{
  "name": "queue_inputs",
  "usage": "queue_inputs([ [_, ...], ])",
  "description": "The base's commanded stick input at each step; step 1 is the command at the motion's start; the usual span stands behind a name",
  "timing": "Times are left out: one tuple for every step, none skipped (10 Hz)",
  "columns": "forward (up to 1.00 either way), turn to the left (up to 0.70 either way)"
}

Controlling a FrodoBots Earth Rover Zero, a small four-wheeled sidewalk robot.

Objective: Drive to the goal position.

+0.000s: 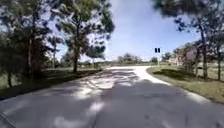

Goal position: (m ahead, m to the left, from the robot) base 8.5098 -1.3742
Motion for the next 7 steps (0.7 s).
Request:
queue_inputs([
  [0.85,0.0],
  [0.85,0.0],
  [0.85,0.0],
  [0.85,0.0],
  [0.85,0.0],
  [0.85,0.0],
  [0.85,-0.07],
])
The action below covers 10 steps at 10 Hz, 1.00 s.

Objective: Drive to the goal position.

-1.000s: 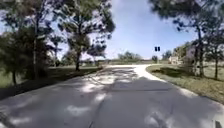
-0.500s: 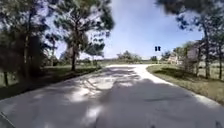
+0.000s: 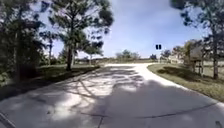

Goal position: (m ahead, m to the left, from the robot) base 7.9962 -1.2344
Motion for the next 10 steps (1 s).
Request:
queue_inputs([
  [0.85,-0.22],
  [0.85,-0.34],
  [0.85,-0.34],
  [0.85,-0.34],
  [0.85,0.0],
  [0.85,0.0],
  [0.85,0.0],
  [0.85,0.0],
  [0.85,0.0],
  [0.85,0.0],
])
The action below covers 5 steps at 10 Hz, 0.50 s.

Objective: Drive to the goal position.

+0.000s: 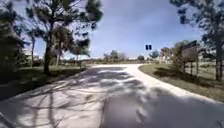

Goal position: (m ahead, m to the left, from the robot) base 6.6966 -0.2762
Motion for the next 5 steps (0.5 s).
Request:
queue_inputs([
  [0.85,0.0],
  [0.85,0.0],
  [0.85,0.0],
  [0.85,0.0],
  [0.85,0.0],
])
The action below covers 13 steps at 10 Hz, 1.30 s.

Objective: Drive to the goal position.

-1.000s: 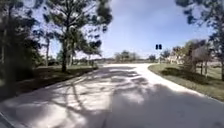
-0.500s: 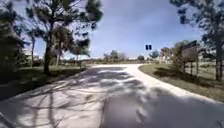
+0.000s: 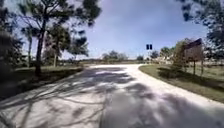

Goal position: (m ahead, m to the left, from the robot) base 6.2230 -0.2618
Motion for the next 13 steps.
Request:
queue_inputs([
  [0.85,0.0],
  [0.85,0.0],
  [0.85,0.0],
  [0.85,0.0],
  [0.85,0.0],
  [0.85,0.0],
  [0.85,0.0],
  [0.85,0.0],
  [0.85,0.0],
  [0.85,0.0],
  [0.85,0.0],
  [0.85,0.0],
  [0.85,0.0],
])
